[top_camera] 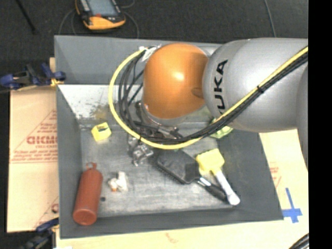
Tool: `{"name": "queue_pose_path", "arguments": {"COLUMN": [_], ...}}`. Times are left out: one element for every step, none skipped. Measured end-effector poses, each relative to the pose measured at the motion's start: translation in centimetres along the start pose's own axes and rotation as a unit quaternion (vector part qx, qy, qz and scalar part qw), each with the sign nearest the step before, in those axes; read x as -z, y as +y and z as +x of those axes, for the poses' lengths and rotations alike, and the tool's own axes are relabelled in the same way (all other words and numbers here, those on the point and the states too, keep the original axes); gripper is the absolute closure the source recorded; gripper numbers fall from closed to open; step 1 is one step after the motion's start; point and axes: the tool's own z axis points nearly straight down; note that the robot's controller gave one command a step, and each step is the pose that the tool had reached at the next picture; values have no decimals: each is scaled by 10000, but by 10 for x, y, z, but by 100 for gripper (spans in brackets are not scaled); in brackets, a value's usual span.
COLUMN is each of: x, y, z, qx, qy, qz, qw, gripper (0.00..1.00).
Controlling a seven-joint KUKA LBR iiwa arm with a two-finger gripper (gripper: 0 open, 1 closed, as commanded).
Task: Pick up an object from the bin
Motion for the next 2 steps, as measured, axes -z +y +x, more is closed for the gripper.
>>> {"name": "queue_pose_path", "arguments": {"x": [-18,-60], "y": [-8,-10], "z": [28,-22], "qx": [228,-225], "qy": [51,42], "qz": [-26,-12], "qw": [9997,9997], "gripper": [100,0]}}
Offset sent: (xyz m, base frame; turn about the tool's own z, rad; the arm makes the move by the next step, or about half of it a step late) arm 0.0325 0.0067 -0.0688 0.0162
